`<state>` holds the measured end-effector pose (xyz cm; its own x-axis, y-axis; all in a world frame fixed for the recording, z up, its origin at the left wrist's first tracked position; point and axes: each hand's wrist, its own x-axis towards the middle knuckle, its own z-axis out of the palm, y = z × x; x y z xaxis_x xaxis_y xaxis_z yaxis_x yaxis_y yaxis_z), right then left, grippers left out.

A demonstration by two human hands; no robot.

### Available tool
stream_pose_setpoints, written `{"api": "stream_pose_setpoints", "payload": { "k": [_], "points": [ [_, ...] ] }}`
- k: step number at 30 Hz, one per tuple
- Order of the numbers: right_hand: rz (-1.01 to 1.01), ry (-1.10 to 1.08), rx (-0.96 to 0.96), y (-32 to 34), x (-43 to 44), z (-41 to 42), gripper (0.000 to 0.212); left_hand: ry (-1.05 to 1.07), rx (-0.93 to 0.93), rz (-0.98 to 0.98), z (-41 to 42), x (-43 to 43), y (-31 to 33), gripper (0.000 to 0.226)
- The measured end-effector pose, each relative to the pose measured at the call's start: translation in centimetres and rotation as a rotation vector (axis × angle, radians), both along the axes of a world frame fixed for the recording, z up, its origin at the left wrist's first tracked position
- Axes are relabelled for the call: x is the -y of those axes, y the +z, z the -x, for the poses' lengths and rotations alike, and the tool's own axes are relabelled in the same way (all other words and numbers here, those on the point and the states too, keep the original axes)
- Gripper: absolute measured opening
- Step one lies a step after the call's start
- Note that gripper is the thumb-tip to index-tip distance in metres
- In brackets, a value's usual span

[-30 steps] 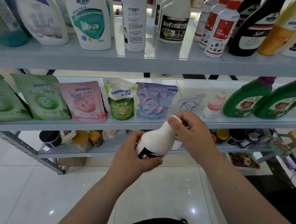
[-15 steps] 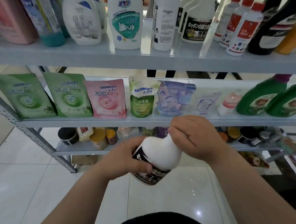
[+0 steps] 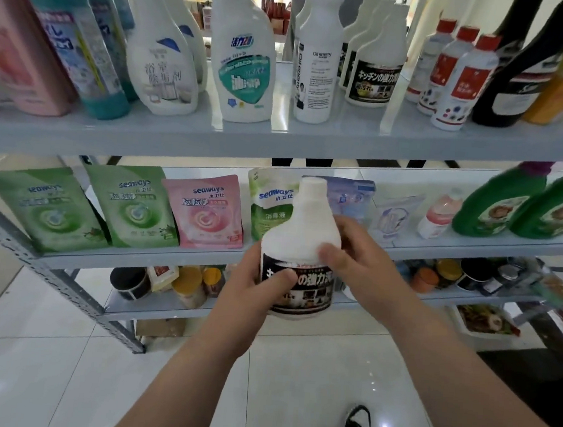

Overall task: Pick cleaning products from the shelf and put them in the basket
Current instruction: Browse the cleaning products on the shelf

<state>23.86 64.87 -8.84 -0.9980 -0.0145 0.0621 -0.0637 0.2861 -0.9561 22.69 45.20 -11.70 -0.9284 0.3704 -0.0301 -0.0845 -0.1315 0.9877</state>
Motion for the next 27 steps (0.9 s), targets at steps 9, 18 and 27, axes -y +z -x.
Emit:
{"api": "stream_pose_setpoints", "payload": {
  "k": [9, 18, 27],
  "points": [
    [0.497, -0.029, -0.16, 1.3, -6.2, 3.5, 0.067, -0.034, 0.048, -0.036, 6.9, -9.0, 4.4, 0.052],
    [0.537, -0.282, -0.405, 6.3, -15.1, 10.5, 0.087, 0.067, -0.333, 0.245, 15.8, -18.8, 11.9, 0.046],
    [0.272, -0.309, -0.559, 7.0, -17.6, 15.3, 0.078, 0.318, -0.414, 0.433, 27.1, -25.7, 14.9, 0.089]
  ]
}}
